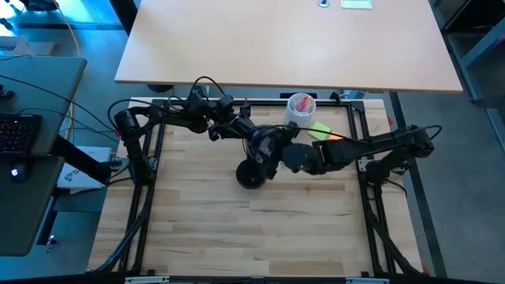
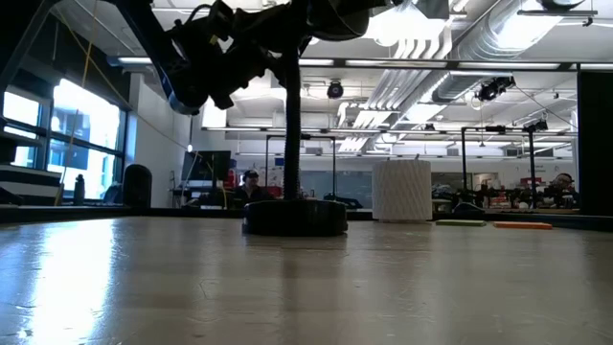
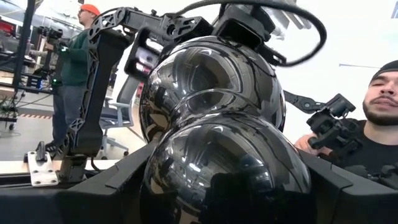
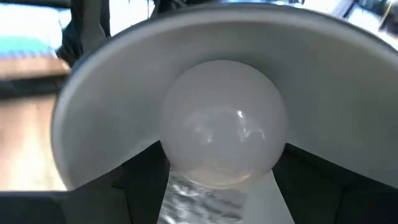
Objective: Screw lightbulb
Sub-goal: Remove the lightbulb from the desk lamp
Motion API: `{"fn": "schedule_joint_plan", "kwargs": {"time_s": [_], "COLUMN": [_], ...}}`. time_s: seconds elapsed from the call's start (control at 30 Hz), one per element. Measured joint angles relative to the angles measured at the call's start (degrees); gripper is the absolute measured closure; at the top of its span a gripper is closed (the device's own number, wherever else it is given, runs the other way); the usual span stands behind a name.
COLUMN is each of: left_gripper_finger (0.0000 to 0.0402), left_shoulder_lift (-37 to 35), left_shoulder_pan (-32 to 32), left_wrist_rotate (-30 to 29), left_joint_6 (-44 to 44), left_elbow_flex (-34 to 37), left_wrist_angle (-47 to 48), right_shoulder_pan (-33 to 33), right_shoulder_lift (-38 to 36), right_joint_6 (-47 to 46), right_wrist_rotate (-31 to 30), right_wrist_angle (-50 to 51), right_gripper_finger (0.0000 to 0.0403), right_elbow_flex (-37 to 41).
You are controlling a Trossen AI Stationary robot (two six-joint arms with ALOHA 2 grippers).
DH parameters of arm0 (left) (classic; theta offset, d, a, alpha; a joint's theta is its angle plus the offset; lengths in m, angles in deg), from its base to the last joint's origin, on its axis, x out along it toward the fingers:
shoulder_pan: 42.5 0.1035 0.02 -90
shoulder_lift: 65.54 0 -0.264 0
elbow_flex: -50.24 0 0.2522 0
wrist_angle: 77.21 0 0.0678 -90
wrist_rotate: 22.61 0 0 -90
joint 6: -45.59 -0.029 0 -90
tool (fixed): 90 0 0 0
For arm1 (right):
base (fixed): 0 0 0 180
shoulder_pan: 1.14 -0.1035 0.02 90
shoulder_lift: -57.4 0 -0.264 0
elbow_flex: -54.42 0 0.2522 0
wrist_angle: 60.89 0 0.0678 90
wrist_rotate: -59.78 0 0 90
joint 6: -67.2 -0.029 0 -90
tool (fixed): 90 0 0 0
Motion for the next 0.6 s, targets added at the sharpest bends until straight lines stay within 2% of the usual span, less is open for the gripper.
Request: {"fn": "schedule_joint_plan", "kwargs": {"time_s": [0.13, 0.3, 0.4, 0.5, 0.6], "left_gripper_finger": [0.0133, 0.0133, 0.0133, 0.0133, 0.0133], "left_shoulder_lift": [0.0, 0.0, 0.0, -0.02, -0.02], "left_shoulder_pan": [0.28, 0.37, 0.81, 1.63, 2.24], "left_wrist_rotate": [0.08, 0.35, 2.73, 4.12, 4.2], "left_joint_6": [0.02, 0.57, 1.15, 1.93, 2.39], "left_elbow_flex": [-0.03, -0.07, -0.09, -0.12, -0.11], "left_wrist_angle": [0.1, 0.13, -0.04, -0.09, -0.04], "right_shoulder_pan": [0.17, -0.39, -1.34, -2.33, -3.25], "right_shoulder_lift": [0.02, 0.04, 0.04, 0.04, 0.04], "right_joint_6": [14.12, 42.56, 56.66, 63.96, 61.54], "right_wrist_rotate": [-2.32, -5.65, -6.84, -9.62, -14.53], "right_wrist_angle": [-0.06, 0.49, 2.12, 3.02, 3.25], "right_gripper_finger": [0.0137, 0.0137, 0.0137, 0.0137, 0.0137], "right_elbow_flex": [0.02, 0.02, 0.02, 0.02, 0.02]}}
